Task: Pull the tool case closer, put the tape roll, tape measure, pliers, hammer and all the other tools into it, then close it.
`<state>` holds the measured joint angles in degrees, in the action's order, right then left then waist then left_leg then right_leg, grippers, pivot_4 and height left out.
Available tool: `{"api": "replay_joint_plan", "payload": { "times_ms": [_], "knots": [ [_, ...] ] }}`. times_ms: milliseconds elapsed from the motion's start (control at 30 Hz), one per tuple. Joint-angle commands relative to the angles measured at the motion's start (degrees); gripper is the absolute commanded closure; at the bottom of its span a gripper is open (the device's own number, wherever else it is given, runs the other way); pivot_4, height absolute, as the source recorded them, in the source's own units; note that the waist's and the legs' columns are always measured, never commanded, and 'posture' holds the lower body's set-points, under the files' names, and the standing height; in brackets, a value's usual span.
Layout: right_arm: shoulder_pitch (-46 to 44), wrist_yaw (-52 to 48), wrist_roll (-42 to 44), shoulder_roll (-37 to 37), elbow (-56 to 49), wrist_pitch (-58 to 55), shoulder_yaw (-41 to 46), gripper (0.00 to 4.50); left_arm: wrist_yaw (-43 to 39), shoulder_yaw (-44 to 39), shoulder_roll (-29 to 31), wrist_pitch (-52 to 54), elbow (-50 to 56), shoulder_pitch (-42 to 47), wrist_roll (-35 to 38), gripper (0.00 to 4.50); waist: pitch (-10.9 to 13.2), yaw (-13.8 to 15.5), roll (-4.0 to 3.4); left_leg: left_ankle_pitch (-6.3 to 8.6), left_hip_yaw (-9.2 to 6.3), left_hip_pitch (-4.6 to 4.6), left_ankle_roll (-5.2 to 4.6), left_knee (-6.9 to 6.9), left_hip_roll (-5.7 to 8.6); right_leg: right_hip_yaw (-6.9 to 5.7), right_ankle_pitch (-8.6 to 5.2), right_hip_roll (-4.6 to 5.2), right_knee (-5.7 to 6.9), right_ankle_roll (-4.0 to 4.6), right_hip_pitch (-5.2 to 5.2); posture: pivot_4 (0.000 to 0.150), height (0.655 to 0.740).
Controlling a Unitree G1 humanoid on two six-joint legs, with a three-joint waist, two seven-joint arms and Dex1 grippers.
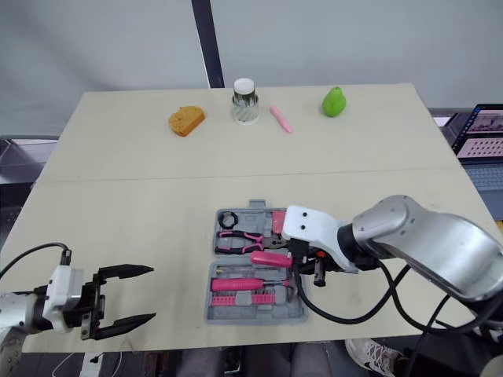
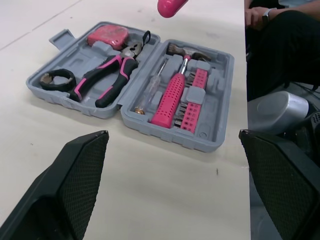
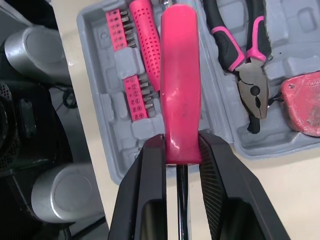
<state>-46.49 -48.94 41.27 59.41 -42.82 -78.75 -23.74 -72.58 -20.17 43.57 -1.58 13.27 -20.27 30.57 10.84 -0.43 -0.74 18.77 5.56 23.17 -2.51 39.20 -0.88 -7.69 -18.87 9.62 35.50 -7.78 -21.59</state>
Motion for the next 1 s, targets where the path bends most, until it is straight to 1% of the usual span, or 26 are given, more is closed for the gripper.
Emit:
{"api": "replay_joint_plan", "payload": {
  "times_ms": [33,233,400,567,767,1000],
  "knots": [
    [-4.2,1.4,-0.4,-2.3,-2.2,-3.8,-2.8,4.12,0.1,0.0,0.0,-0.1,2.3,-0.7,0.5,0.00,0.0,0.0,0.00,-0.01,0.00,0.00,0.01,0.00,0.00,0.00,0.00,0.00,0.02,0.00,0.00,0.150,0.6950],
    [-9.4,4.1,0.0,-8.2,-2.3,-11.2,-8.1,4.12,-0.1,0.2,-0.1,0.5,3.3,-1.9,1.0,0.00,0.0,-0.8,0.00,-0.02,-0.02,0.00,0.01,0.00,0.01,-0.01,0.00,0.05,0.07,0.00,-0.02,0.150,0.6950],
    [-12.9,5.4,-0.5,-11.7,-1.2,-13.2,-13.1,4.12,-0.9,-0.5,0.7,1.3,3.5,-2.7,1.4,0.00,0.0,-1.2,0.01,-0.02,-0.02,0.01,-0.01,0.00,0.04,-0.03,0.00,0.03,0.12,0.00,-0.02,0.150,0.6950],
    [-14.9,6.7,0.1,-16.0,0.3,-13.7,-15.8,4.12,-1.6,-1.3,1.5,2.0,3.6,-3.0,1.8,0.00,0.0,-1.3,0.01,-0.02,-0.02,0.00,-0.01,-0.01,0.02,-0.04,0.00,-0.01,0.21,0.01,-0.08,0.150,0.6950],
    [-15.3,7.9,-0.3,-21.1,2.2,-13.6,-18.5,4.12,-2.7,-0.9,2.3,2.2,3.0,-2.6,1.7,0.00,0.0,-1.3,0.06,-0.03,-0.01,0.00,-0.01,0.00,0.04,-0.04,0.00,-0.01,0.28,0.01,-0.10,0.150,0.6950],
    [-12.6,10.3,-2.4,-25.0,4.5,-11.7,-22.1,4.12,-3.5,-1.1,3.0,2.3,2.4,-2.3,1.4,0.00,-0.1,-1.3,0.13,-0.03,0.00,0.00,-0.01,0.00,0.05,-0.04,0.00,-0.02,0.35,0.01,-0.13,0.150,0.6950]
  ]
}}
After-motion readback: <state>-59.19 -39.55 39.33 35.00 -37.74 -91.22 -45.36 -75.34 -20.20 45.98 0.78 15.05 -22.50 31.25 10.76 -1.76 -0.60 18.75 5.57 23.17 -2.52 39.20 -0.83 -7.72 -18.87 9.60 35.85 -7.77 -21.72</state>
